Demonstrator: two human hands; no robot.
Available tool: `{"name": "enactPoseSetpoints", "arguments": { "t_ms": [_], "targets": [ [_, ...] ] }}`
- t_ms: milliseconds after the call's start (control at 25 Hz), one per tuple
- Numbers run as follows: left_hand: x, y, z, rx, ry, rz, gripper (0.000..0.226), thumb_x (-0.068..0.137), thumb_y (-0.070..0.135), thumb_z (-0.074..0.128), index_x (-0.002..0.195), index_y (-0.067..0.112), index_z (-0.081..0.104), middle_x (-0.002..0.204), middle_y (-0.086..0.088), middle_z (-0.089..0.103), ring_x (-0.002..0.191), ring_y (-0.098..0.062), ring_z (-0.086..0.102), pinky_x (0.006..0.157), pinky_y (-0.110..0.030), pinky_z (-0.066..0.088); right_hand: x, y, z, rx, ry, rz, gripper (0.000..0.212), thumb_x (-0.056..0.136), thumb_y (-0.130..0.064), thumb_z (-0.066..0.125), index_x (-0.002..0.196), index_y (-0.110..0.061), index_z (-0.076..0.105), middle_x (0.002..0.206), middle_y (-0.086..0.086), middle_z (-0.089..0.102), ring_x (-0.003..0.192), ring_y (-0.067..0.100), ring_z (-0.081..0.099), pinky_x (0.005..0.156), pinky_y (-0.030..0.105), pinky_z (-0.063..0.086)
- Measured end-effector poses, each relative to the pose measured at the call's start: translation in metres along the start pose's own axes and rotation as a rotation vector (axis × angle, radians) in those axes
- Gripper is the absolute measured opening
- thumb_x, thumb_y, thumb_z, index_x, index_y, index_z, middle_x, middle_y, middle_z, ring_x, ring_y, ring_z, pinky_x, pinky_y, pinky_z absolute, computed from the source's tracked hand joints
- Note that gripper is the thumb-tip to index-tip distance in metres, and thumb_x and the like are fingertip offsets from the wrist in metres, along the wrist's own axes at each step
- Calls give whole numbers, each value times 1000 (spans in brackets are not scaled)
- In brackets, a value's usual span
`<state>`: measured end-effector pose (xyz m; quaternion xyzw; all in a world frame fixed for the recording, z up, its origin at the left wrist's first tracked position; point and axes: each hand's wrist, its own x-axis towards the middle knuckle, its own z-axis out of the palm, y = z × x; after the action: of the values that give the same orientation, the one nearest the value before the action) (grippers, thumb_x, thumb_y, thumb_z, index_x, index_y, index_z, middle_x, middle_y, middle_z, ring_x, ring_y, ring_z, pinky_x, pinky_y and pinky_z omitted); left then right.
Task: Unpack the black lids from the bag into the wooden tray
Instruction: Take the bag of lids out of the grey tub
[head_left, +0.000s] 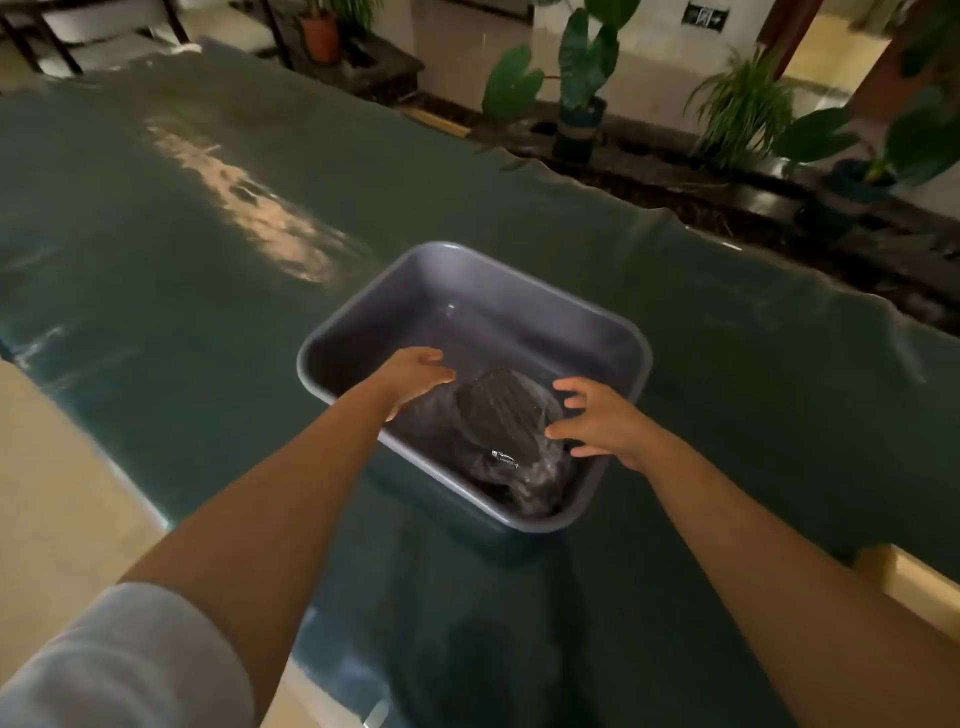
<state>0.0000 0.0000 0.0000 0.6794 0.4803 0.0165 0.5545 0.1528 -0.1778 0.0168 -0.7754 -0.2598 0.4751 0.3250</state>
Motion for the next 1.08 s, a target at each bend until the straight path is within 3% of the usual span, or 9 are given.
{"name": "enactPoseSetpoints", "arguments": {
  "t_ms": [160,200,280,320,400,600,760,960,1080],
  "targets": [
    [10,-12,22,85,-109,-158,66,87,18,59,144,12,26,148,-13,36,129,-30,43,106,-39,35,17,7,18,-69,12,26,73,75,-11,72,138,-20,36,141,9,41,121,26,48,88,37,48],
    [12,-14,29,29,-134,-186,60,87,15,59,141,11,33,140,-17,45,118,-31,52,100,-44,43,23,10,23,-179,55,-12,69,74,-13,73,135,-17,41,138,8,46,120,25,49,91,33,45],
    [12,-14,38,-157,-112,-202,44,86,6,59,129,8,49,109,-18,61,79,-25,65,68,-41,59,28,16,30,-375,165,-103,59,72,-16,74,127,-14,52,130,7,57,118,22,53,91,25,39],
    [11,-13,40,-212,-74,-185,40,84,1,59,124,7,53,95,-15,63,64,-20,65,55,-35,59,27,17,32,-402,211,-132,56,73,-15,73,126,-13,55,127,7,59,117,21,54,91,23,39],
    [9,-10,38,-287,-18,-156,40,83,-5,58,121,7,55,79,-9,62,53,-14,64,49,-30,56,24,20,32,-341,285,-157,50,74,-10,72,123,-11,59,124,7,62,113,21,57,92,22,39],
    [-17,36,29,-473,36,38,31,82,-2,61,112,10,60,90,-9,62,70,-15,63,51,-25,58,-8,-5,-10,37,467,-269,37,74,-1,70,111,-7,66,108,10,70,98,18,64,90,27,47],
    [-64,83,49,-549,-51,170,17,85,4,60,87,21,60,78,-3,63,53,-5,65,46,-21,54,-72,-8,-73,164,509,-371,39,75,-1,71,112,-11,66,109,5,70,99,13,65,94,33,50],
    [-123,80,123,-436,-304,265,18,85,9,61,93,25,63,82,-1,67,70,-13,67,58,-26,57,-181,79,-98,206,569,-283,38,74,-6,72,107,-25,68,107,-9,70,99,0,64,88,24,51],
    [-154,33,191,-399,-352,227,20,85,6,59,93,24,61,75,6,63,65,-3,65,55,-25,57,-223,157,-80,278,634,-213,43,75,1,70,102,-32,68,109,-4,70,100,2,64,89,22,50]
  ]
}}
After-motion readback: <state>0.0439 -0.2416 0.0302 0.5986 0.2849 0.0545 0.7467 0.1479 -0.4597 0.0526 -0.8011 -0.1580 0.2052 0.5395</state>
